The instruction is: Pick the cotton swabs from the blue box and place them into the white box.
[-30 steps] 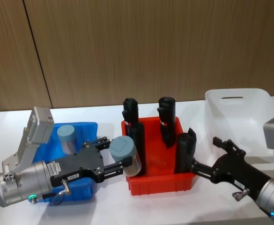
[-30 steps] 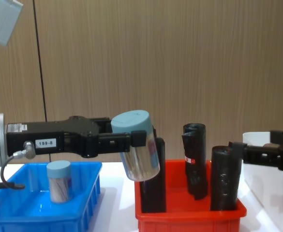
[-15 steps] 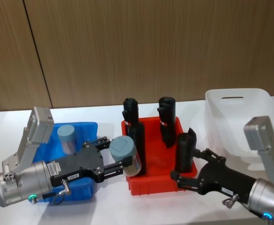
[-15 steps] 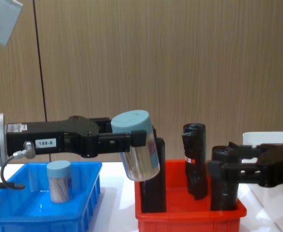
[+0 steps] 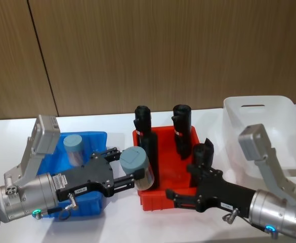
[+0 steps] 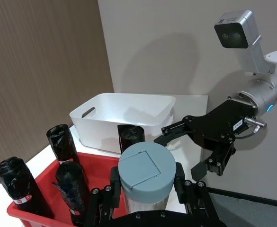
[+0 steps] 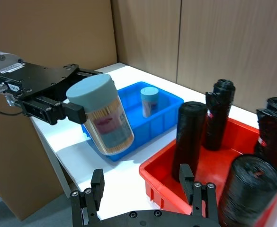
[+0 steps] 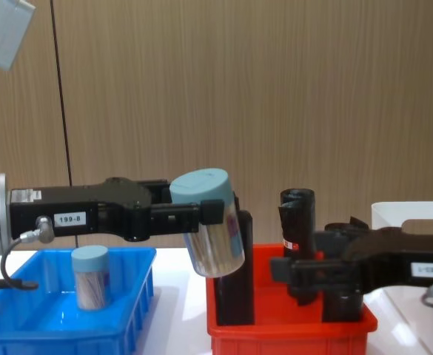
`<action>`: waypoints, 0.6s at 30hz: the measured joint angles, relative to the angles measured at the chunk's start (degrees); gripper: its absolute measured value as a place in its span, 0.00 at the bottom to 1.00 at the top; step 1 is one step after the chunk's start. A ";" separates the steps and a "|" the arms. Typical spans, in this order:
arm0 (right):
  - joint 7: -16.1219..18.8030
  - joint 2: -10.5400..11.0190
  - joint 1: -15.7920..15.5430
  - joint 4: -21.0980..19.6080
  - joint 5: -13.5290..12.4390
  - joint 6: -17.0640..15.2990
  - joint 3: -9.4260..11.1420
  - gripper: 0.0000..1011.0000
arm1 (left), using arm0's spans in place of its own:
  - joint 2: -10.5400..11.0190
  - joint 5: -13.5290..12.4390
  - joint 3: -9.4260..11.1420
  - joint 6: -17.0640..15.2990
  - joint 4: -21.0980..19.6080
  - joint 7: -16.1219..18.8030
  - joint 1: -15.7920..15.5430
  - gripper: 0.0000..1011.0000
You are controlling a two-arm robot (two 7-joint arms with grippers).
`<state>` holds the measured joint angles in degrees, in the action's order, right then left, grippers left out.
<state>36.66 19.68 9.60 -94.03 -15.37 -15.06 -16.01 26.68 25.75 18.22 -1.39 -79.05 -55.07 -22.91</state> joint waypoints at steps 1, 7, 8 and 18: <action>0.32 -0.33 0.44 0.44 0.33 0.06 -0.24 0.99 | 0.00 0.00 0.00 0.00 0.00 0.00 0.00 0.65; 1.21 -1.73 2.07 2.01 1.46 0.61 -1.28 0.99 | 0.00 0.00 0.00 0.00 0.00 0.00 0.00 0.65; 1.29 -1.86 2.24 2.24 1.66 0.73 -1.45 0.99 | 0.00 0.00 0.00 0.00 0.00 0.00 0.00 0.65; 1.63 -3.70 4.04 4.41 2.73 2.41 -2.92 0.99 | 0.00 0.00 0.00 0.00 0.00 0.00 0.00 0.65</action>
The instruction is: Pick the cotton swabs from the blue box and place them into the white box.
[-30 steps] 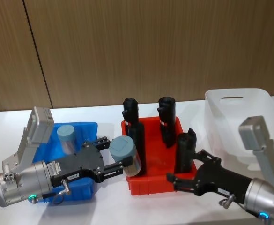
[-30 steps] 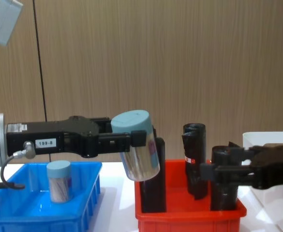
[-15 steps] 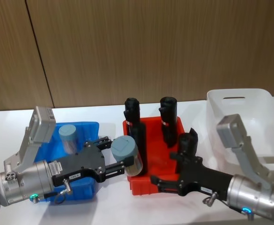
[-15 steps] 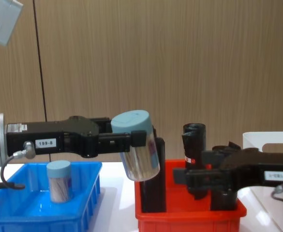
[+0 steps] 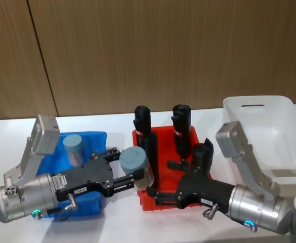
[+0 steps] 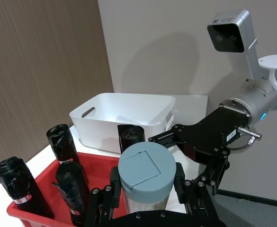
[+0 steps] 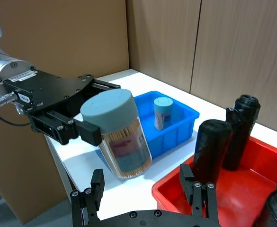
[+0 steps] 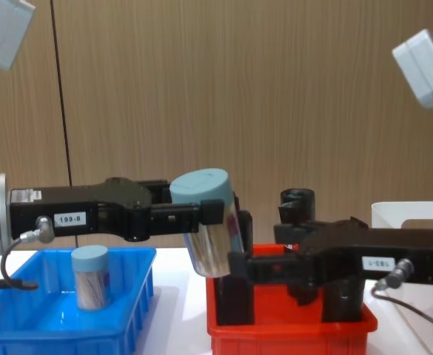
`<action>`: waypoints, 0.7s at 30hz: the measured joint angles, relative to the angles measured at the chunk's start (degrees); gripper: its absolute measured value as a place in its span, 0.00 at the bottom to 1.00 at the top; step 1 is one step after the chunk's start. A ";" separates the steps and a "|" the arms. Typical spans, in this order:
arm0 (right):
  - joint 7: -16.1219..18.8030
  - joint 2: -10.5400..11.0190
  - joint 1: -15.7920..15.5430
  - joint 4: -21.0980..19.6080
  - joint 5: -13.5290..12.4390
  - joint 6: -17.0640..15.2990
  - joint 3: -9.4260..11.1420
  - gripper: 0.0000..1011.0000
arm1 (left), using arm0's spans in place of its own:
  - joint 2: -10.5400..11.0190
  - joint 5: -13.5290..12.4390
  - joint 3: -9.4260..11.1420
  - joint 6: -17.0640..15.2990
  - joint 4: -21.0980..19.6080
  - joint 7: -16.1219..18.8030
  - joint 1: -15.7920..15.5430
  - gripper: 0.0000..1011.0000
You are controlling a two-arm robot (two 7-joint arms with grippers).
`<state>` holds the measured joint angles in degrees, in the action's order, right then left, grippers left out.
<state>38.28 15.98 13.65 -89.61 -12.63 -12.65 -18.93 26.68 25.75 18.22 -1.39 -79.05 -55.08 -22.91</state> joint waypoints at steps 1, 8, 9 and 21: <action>-0.02 -0.22 0.17 0.22 0.13 0.36 -0.18 0.99 | 0.00 0.00 0.00 0.00 0.00 0.00 0.00 0.65; -0.69 -1.09 0.75 1.04 0.50 1.48 -0.94 0.99 | 0.00 0.00 0.00 0.00 0.00 0.00 0.00 0.65; -0.89 -1.28 0.86 1.29 0.63 1.74 -1.11 0.99 | 0.00 0.00 0.00 0.00 0.00 0.00 0.00 0.65; -1.60 -2.72 1.89 3.11 1.65 3.45 -2.45 0.99 | 0.00 0.00 0.00 0.00 0.00 0.00 0.00 0.65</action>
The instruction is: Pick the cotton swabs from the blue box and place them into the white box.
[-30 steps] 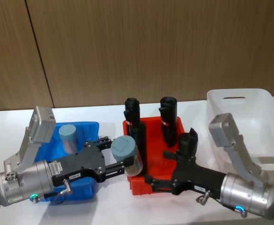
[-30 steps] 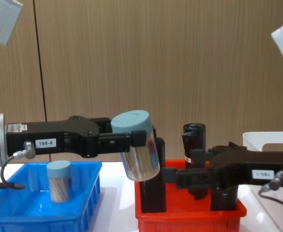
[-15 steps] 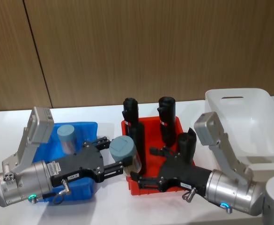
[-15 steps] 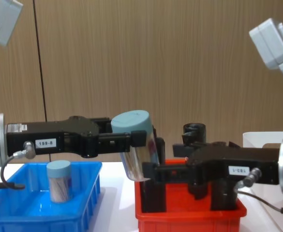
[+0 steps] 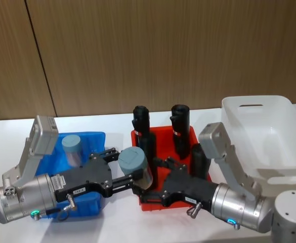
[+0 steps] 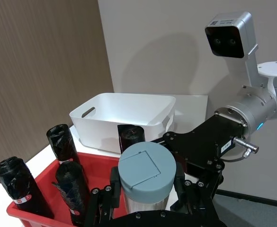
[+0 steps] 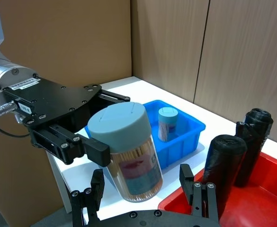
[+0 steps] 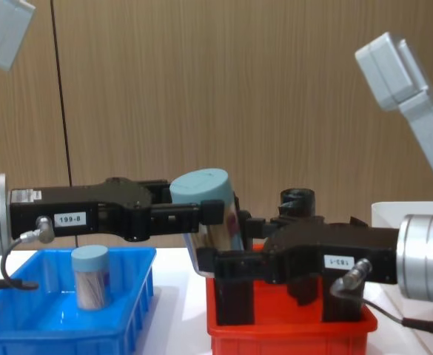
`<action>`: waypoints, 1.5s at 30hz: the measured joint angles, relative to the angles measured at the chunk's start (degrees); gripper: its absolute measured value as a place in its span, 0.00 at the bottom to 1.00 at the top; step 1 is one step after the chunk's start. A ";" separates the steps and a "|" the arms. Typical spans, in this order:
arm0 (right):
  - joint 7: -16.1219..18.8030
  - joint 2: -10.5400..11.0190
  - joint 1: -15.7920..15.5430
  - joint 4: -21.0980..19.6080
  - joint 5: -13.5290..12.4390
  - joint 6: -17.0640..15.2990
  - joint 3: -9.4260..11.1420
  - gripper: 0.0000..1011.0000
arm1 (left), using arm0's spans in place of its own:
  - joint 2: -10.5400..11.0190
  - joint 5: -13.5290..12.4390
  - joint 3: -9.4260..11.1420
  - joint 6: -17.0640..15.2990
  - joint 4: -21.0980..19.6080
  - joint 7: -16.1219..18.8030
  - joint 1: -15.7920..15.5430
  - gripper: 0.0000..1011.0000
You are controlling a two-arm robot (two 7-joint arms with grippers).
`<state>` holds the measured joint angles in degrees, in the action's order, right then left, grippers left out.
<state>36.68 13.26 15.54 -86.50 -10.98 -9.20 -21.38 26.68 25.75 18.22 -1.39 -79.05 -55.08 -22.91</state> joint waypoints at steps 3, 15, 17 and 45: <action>0.08 -0.25 0.20 0.43 0.24 0.19 -0.35 0.99 | 0.00 0.00 0.00 0.00 0.00 0.00 0.00 0.65; 0.28 -1.10 0.91 1.84 0.90 0.92 -1.31 0.99 | 0.00 0.00 0.00 0.00 0.00 0.00 0.00 0.65; 0.12 -1.24 1.05 2.04 0.90 1.14 -1.41 0.99 | 0.00 0.00 0.00 0.00 0.00 0.00 0.00 0.65; -1.84 -2.19 1.61 2.82 1.68 4.51 -2.90 0.92 | 0.00 0.00 0.00 0.00 0.00 0.00 0.00 0.65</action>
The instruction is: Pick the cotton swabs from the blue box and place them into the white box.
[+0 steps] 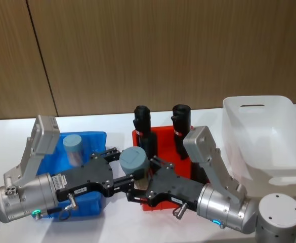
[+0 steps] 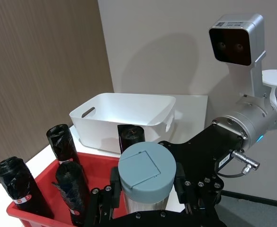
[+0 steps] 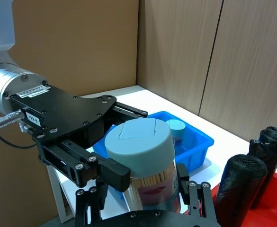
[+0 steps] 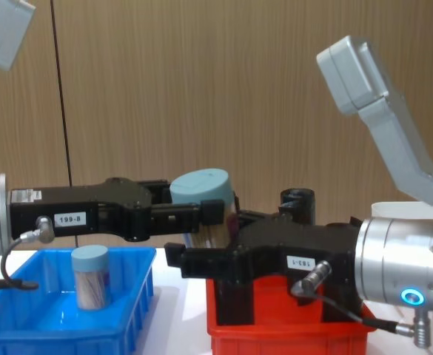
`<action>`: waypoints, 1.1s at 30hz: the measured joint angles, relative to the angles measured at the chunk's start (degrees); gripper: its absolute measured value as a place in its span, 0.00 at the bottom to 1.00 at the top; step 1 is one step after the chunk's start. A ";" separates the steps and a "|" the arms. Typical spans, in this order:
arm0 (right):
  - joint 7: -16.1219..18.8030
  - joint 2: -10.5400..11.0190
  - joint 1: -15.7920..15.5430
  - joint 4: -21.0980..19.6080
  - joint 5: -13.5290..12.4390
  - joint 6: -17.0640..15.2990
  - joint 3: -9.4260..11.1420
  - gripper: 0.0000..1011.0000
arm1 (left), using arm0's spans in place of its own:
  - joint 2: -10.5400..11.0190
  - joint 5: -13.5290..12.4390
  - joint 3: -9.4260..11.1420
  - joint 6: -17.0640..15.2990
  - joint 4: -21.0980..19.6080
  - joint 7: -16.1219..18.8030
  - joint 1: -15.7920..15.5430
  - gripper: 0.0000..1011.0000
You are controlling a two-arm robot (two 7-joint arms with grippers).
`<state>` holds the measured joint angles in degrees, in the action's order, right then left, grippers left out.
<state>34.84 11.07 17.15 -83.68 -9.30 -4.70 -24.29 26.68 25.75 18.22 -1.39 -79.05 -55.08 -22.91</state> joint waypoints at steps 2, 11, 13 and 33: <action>0.00 -0.01 -0.01 0.00 0.00 0.10 -0.09 0.85 | 0.00 0.00 0.00 0.00 0.00 0.00 0.00 0.65; 0.23 0.03 -0.03 0.00 -0.36 0.46 -0.29 0.65 | 0.00 0.01 0.00 0.00 -0.01 -0.11 0.00 0.65; 0.26 0.04 -0.04 0.02 -0.44 0.51 -0.29 0.65 | 0.00 0.02 0.00 0.01 -0.01 -0.11 0.00 0.65; 0.52 0.61 -0.20 -0.21 -2.15 0.95 -0.47 0.64 | 0.00 0.00 0.01 0.01 0.00 0.01 0.00 0.99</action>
<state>35.36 11.68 16.95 -83.89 -11.45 -3.74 -24.76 26.68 25.75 18.23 -1.39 -79.05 -55.07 -22.91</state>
